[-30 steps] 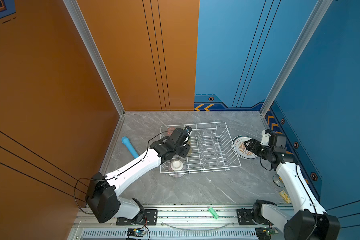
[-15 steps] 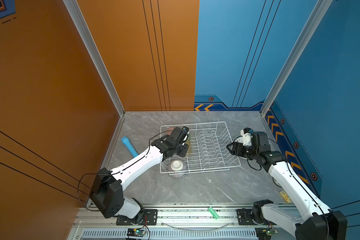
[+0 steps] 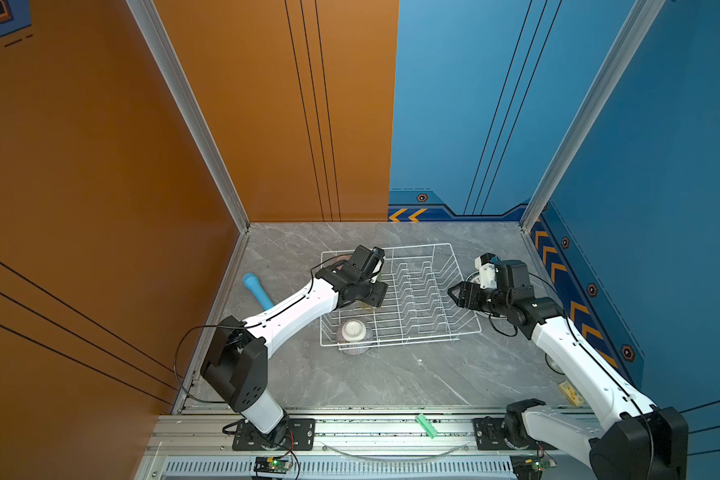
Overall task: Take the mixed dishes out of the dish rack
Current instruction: 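Lower the left gripper onto the yellow glass while the right lifts away, then close the left gripper on the yellow glass's rim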
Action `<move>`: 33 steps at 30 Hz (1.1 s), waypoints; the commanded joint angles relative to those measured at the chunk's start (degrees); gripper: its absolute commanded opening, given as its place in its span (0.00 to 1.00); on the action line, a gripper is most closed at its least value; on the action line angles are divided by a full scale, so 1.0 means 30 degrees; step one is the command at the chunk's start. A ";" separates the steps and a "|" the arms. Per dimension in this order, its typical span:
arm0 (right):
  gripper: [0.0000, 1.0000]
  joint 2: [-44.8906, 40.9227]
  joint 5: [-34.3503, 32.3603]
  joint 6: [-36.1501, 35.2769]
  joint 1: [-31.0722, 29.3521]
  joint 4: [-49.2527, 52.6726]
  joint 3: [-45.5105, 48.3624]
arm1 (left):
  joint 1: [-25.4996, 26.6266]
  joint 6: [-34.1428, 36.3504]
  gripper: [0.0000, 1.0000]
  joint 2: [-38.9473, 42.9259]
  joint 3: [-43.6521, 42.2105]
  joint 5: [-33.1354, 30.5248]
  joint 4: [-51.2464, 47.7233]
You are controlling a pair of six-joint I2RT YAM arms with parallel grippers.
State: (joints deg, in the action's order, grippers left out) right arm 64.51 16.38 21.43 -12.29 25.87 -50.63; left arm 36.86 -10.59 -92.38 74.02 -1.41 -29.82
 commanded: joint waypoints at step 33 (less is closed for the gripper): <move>0.75 -0.0351 -0.0700 0.0532 -0.0207 -0.0654 -0.0147 | -0.0095 -0.0192 0.87 -0.4876 0.4677 -0.3097 -0.4318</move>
State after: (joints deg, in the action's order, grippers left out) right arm 63.86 15.51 22.35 -12.45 24.88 -50.63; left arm 37.41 -11.42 -105.19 86.32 -10.35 -40.75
